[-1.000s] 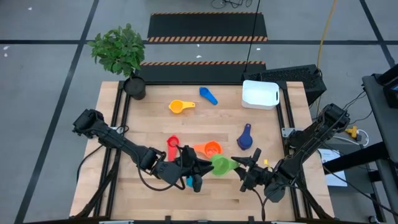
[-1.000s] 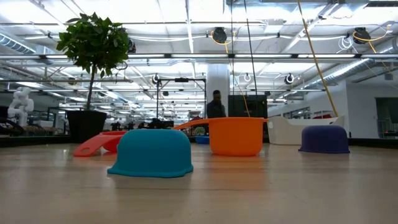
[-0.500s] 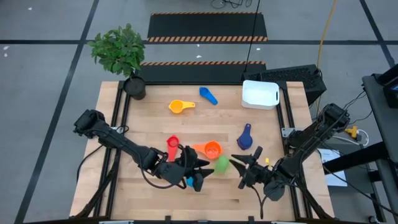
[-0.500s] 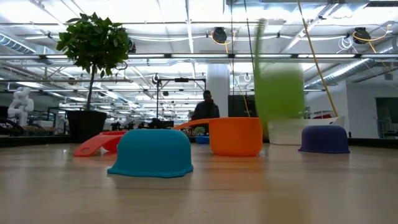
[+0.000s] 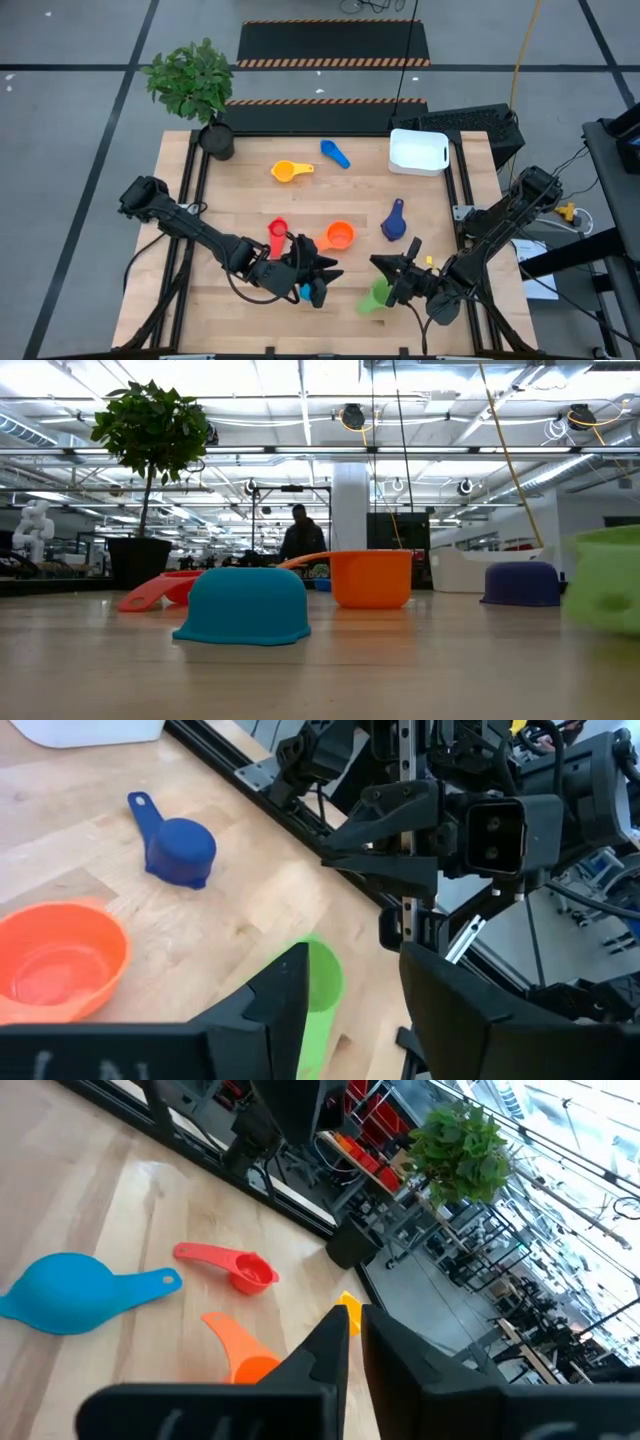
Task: Nest measuring cups in basket
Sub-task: Stack the green measuring cup on top of the orange measuring cup
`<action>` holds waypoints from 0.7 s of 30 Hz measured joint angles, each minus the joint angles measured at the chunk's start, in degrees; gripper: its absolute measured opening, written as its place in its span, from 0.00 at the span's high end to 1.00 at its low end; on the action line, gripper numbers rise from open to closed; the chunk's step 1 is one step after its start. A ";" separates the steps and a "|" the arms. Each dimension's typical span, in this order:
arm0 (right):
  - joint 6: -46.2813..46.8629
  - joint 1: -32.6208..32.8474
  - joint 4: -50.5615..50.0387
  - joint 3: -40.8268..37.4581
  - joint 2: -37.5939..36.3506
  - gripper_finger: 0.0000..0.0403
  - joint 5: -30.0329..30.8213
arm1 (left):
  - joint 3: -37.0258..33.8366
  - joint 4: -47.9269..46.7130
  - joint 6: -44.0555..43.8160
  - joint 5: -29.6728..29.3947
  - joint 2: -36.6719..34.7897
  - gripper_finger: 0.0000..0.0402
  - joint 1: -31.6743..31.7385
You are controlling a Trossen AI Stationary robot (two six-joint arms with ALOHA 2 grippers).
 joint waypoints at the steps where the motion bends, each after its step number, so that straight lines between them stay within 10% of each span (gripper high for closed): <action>1: 0.06 0.00 0.00 0.00 0.00 0.94 0.00 | 0.00 -0.04 0.00 0.00 0.00 0.61 0.00; 12: 3.78 2.57 -0.89 -0.03 -6.66 0.94 -4.62 | 0.04 -0.05 7.04 2.82 -0.11 0.60 -0.75; 21: 31.08 3.17 -20.11 -0.05 -18.15 0.94 -22.31 | 0.04 1.37 12.04 2.89 -0.11 0.60 -3.50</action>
